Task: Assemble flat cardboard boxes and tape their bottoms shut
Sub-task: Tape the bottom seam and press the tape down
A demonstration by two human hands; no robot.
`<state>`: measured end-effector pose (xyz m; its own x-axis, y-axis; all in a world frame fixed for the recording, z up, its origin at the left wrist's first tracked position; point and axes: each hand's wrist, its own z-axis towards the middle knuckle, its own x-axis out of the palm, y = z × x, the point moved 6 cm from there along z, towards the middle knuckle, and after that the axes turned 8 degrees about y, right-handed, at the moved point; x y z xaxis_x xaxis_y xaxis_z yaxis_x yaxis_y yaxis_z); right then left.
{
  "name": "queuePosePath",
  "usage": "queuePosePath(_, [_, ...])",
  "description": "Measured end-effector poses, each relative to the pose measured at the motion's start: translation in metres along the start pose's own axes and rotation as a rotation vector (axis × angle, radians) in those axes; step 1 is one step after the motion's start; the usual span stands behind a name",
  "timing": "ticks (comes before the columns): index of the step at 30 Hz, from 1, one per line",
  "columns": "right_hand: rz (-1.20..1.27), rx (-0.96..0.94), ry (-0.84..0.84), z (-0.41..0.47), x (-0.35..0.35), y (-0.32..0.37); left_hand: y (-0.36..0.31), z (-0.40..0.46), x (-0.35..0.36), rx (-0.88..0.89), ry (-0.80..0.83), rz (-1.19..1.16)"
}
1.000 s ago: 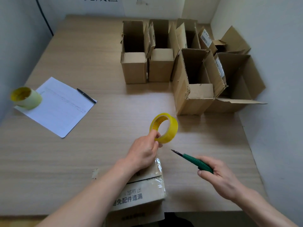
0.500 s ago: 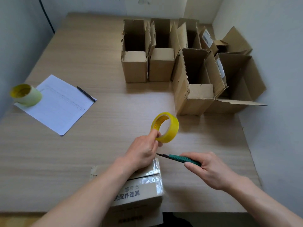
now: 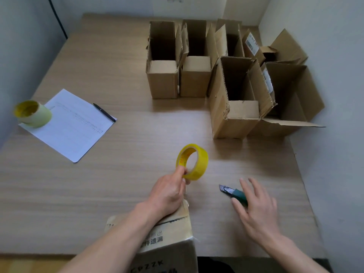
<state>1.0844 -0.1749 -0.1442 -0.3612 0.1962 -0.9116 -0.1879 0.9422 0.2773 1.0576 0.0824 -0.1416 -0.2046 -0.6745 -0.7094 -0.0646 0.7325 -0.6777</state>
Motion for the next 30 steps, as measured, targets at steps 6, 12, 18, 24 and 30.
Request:
queuePosePath(6, [0.992, 0.125, 0.589, -0.020, 0.032, 0.097, -0.031, 0.015, -0.016, 0.090, -0.013, 0.007])
queuePosePath(12, [1.249, -0.138, 0.376, 0.012, -0.004, 0.133, -0.072, 0.039, -0.064, 0.203, -0.101, 0.089])
queuePosePath(18, [1.024, -0.156, 0.143, 0.040, -0.009, 0.135, -0.074, 0.056, -0.074, 0.178, -0.090, 0.147])
queuePosePath(24, [1.197, -0.015, 0.267, 0.038, 0.026, 0.133, -0.031, 0.051, -0.049, -0.011, -0.153, 0.067])
queuePosePath(30, [1.046, -0.061, -0.218, 0.046, -0.035, 0.107, -0.031, 0.047, -0.047, 0.069, -0.192, 0.062])
